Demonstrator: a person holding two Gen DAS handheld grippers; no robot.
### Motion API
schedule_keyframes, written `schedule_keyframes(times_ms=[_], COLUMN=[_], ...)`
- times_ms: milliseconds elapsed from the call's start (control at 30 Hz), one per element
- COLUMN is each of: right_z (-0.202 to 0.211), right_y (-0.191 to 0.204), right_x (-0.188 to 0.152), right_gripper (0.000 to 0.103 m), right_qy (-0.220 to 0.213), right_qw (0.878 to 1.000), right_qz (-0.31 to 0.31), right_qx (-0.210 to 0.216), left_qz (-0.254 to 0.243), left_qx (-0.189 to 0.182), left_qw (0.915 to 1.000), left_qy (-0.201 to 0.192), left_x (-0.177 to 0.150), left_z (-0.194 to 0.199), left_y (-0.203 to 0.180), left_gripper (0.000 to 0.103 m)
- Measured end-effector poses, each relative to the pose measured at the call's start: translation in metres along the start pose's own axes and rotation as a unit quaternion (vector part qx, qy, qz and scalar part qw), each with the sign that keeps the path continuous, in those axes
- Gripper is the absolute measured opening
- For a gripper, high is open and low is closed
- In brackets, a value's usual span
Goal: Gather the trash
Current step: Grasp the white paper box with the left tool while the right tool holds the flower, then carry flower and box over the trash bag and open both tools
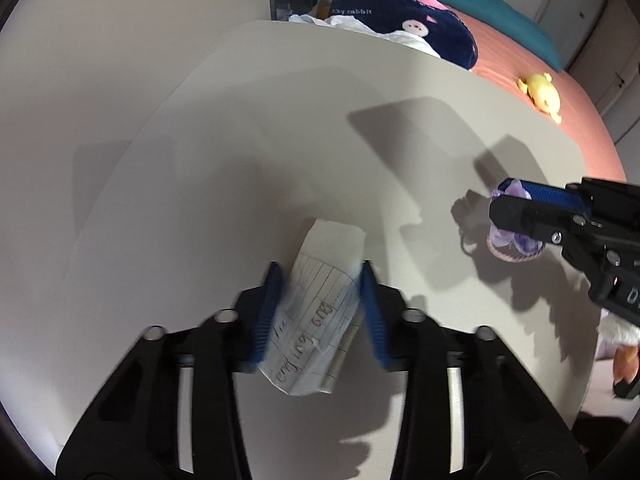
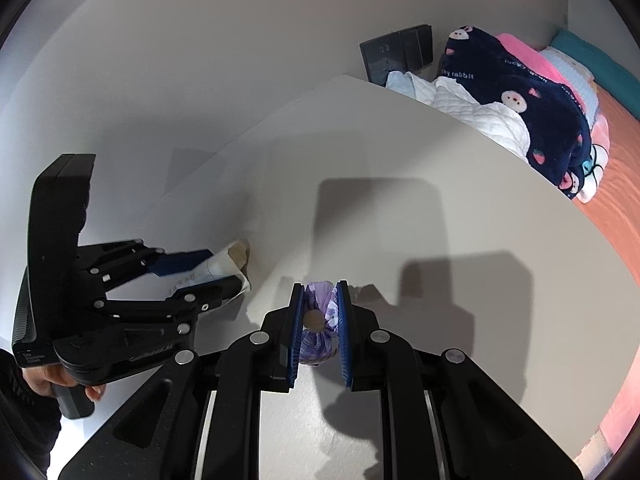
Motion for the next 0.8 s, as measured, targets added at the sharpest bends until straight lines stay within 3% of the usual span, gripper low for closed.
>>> schedule_keyframes(times_ms=[167, 300, 800], right_z=[0.017, 0.033, 0.114], right_y=[-0.002, -0.006, -0.038], right_x=[-0.004, -0.01, -0.045], right_gripper=[0.017, 0.017, 0.017], right_qy=[-0.012, -0.023, -0.082], right_qw=[1.0, 1.0, 0.996], right_qz=[-0.007, -0.013, -0.043], right_qx=[0.001, 0.001, -0.013], left_qz=[0.028, 0.013, -0.027], left_qx=[-0.015, 0.003, -0.027], left_qw=[0.9995, 0.9998, 0.9983], left_qy=[-0.002, -0.012, -0.045], left_x=[-0.007, -0.015, -0.018], left_z=[0.004, 0.012, 0.046], left_y=[-0.009, -0.029, -0.124], left_gripper=[0.027, 0.027, 0.027])
Point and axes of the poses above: each gripper's, at about its wrist camera, not at the fingertips, and z roughly against the way its jaws point, y to its left, x to its top, the point moved 5 cm from there along -z, roughly the way its jaws point, and after that the axes turned 1 degree about y, right-handed, at the moved point
